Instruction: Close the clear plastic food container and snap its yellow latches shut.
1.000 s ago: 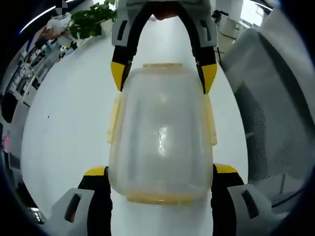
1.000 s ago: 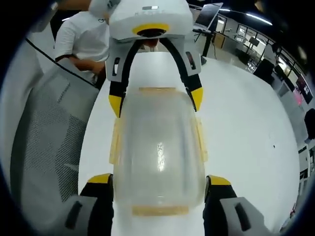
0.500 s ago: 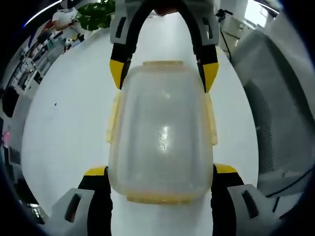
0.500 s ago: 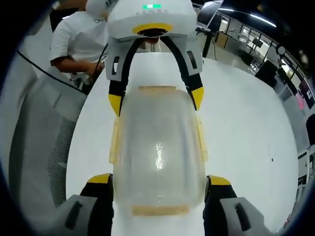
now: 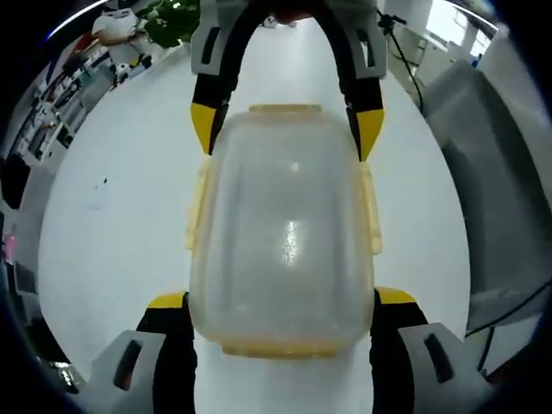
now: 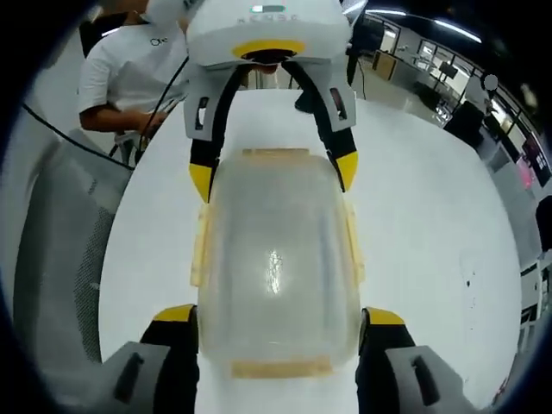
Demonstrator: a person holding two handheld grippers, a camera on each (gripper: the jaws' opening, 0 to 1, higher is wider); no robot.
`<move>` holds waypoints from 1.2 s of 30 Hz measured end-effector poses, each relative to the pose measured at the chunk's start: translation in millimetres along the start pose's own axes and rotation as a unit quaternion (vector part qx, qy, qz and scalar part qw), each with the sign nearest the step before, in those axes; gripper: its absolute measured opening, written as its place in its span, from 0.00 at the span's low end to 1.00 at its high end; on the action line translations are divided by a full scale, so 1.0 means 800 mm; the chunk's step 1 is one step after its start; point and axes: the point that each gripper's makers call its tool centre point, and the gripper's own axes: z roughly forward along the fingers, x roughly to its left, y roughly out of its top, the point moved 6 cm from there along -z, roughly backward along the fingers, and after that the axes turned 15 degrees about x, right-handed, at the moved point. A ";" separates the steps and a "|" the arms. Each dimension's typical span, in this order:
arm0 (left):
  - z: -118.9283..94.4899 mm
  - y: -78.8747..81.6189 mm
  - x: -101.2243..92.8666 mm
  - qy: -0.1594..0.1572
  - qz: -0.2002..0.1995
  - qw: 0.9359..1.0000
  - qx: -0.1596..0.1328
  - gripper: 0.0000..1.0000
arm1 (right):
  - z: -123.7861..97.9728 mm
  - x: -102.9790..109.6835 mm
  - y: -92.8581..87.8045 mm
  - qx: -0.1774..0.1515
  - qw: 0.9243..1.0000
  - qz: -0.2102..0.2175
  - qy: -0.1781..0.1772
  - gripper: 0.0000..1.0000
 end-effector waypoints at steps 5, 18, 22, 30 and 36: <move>0.001 -0.001 0.001 -0.007 -0.001 1.000 -0.004 0.83 | 0.000 0.002 0.001 0.004 1.000 0.001 -0.001 0.74; -0.012 0.005 -0.003 0.006 -0.037 0.999 -0.022 1.00 | -0.003 0.009 -0.006 0.009 1.000 0.024 -0.010 0.99; -0.016 0.004 -0.007 0.031 -0.026 0.999 -0.008 0.99 | -0.006 0.009 -0.008 0.013 0.999 0.035 -0.021 0.99; -0.039 0.001 -0.014 0.060 -0.102 0.991 -0.061 0.99 | -0.036 0.018 -0.012 -0.016 0.995 0.080 -0.055 0.96; -0.050 -0.013 -0.035 0.068 -0.123 0.988 -0.065 0.99 | -0.048 0.031 -0.023 -0.037 0.989 0.136 -0.051 0.99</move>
